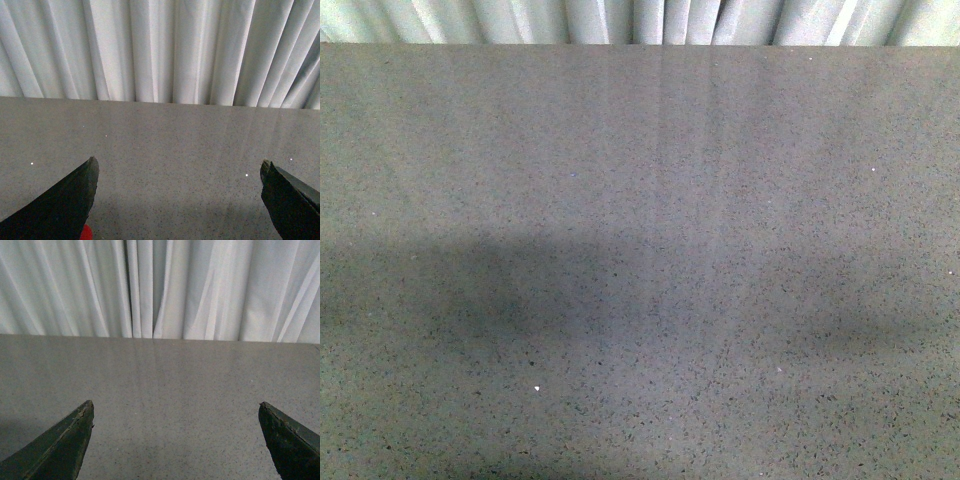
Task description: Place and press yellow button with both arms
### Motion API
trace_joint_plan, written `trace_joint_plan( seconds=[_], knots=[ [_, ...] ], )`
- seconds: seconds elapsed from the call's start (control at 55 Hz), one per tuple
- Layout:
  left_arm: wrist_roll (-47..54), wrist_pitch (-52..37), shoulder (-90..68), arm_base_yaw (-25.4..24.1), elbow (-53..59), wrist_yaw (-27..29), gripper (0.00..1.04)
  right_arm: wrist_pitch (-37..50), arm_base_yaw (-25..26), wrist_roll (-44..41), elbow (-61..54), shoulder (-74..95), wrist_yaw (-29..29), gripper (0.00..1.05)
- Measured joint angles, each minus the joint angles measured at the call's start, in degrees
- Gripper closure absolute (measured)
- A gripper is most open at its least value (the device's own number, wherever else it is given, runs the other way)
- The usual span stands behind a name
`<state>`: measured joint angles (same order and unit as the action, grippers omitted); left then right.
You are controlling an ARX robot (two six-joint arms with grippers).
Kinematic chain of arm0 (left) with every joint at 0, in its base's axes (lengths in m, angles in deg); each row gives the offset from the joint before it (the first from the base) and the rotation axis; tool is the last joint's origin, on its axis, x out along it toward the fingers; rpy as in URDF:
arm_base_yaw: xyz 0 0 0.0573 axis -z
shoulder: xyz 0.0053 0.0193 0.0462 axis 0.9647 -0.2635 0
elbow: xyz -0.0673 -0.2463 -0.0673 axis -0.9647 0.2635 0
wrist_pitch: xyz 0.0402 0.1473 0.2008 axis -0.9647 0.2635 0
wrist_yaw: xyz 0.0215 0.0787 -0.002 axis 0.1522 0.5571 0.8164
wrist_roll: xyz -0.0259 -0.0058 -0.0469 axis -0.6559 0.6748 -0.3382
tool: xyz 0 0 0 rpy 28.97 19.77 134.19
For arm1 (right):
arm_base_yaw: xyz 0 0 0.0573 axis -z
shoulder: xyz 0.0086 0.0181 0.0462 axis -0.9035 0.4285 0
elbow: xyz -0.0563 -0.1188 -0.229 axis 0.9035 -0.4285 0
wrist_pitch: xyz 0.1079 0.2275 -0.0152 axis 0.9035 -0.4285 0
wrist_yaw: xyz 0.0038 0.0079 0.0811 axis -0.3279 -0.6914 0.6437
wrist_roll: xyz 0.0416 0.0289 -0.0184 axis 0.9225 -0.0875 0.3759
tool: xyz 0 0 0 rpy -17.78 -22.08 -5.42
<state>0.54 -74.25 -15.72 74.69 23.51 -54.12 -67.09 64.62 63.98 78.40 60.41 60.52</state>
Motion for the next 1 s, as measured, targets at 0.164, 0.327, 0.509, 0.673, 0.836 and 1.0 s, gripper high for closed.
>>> trace_joint_plan(
  seconds=[0.164,0.327,0.509,0.673,0.836,1.0],
  knots=[
    [0.00,0.00,0.00,0.00,0.00,0.00,0.09,0.00,0.00,-0.02,0.00,0.00,0.00,0.09],
    [0.00,0.00,0.00,0.00,0.00,0.00,0.09,0.00,0.00,-0.02,0.00,0.00,0.00,0.09],
    [0.00,0.00,0.00,0.00,0.00,0.00,0.09,0.00,0.00,-0.02,0.00,0.00,0.00,0.09],
    [0.00,0.00,0.00,0.00,0.00,0.00,0.09,0.00,0.00,-0.02,0.00,0.00,0.00,0.09],
    [-4.55,3.96,-19.61,-12.26,-7.80,-19.15,0.09,0.00,0.00,-0.02,0.00,0.00,0.11,0.09],
    [-4.72,-11.45,-40.68,-18.99,-12.17,-19.08,0.09,0.00,0.00,-0.02,0.00,0.00,-0.04,0.09]
  ],
)
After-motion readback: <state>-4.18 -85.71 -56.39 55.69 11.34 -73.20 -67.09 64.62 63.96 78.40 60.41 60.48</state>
